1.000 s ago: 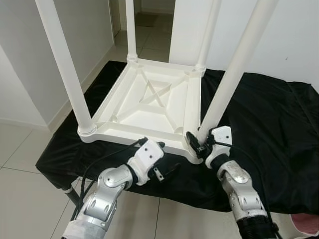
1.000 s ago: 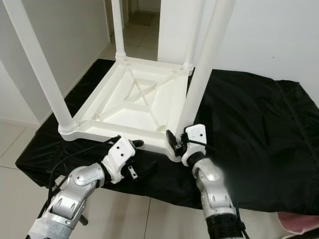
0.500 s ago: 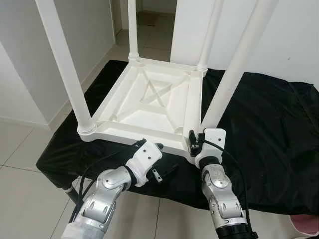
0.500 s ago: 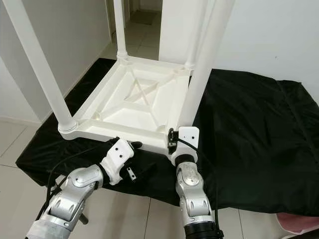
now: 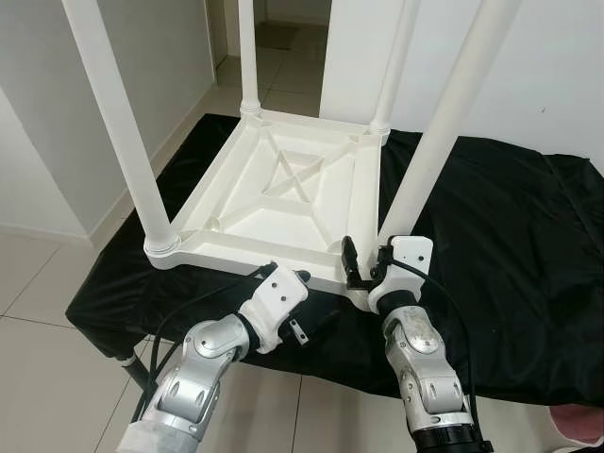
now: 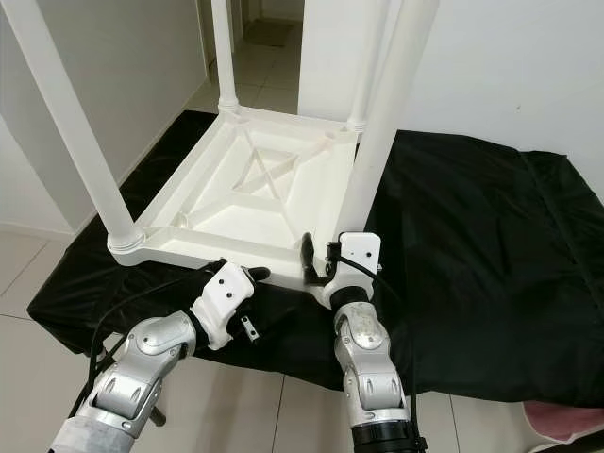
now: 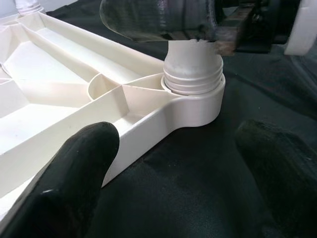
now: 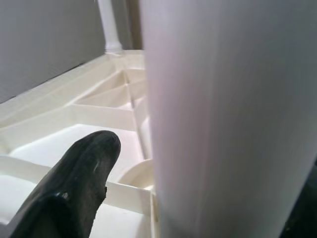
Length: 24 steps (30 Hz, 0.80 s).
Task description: Building children table
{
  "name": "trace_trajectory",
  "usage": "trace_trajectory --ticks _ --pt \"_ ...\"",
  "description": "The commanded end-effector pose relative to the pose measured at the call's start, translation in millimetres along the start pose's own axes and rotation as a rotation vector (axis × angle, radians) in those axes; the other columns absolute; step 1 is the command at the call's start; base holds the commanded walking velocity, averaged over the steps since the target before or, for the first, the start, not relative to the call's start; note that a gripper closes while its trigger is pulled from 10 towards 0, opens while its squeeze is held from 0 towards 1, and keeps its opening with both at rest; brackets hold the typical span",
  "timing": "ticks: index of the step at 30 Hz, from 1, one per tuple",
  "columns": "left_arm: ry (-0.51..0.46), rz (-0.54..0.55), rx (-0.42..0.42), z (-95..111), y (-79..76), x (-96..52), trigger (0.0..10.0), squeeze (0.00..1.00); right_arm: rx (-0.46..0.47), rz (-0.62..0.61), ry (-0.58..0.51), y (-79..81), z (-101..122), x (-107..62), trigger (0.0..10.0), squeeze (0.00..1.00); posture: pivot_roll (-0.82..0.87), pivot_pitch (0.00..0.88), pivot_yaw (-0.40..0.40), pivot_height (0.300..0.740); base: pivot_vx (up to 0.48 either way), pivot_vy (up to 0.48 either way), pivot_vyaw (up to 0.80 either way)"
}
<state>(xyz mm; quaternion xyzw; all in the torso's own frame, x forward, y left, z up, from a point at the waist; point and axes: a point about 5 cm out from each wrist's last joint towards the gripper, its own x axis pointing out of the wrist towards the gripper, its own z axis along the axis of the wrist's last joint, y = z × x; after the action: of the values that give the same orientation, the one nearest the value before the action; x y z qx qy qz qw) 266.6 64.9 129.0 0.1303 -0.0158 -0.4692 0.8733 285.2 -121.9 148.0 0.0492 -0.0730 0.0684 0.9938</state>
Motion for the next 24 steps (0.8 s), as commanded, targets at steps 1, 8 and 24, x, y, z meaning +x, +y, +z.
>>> trace_trajectory --ticks 1,8,24 --pt "0.003 0.077 -0.003 -0.1 1.7 -0.5 10.0 0.0 0.019 0.049 0.001 -2.8 1.7 -3.9 10.0 0.0 0.01 0.0 -0.045 0.74 0.0 0.0 0.0" --pt "0.005 0.069 -0.005 -0.8 0.9 -0.3 10.0 0.0 -0.076 0.278 0.038 -27.4 -1.8 -16.5 10.0 0.0 0.0 0.0 -0.036 0.74 0.0 0.0 0.0" --pt "0.005 0.057 -0.001 -0.1 1.7 1.6 10.0 0.0 -0.211 0.499 0.12 -46.3 -12.6 6.0 10.0 0.0 -0.01 0.0 -0.024 0.74 0.0 0.0 0.0"
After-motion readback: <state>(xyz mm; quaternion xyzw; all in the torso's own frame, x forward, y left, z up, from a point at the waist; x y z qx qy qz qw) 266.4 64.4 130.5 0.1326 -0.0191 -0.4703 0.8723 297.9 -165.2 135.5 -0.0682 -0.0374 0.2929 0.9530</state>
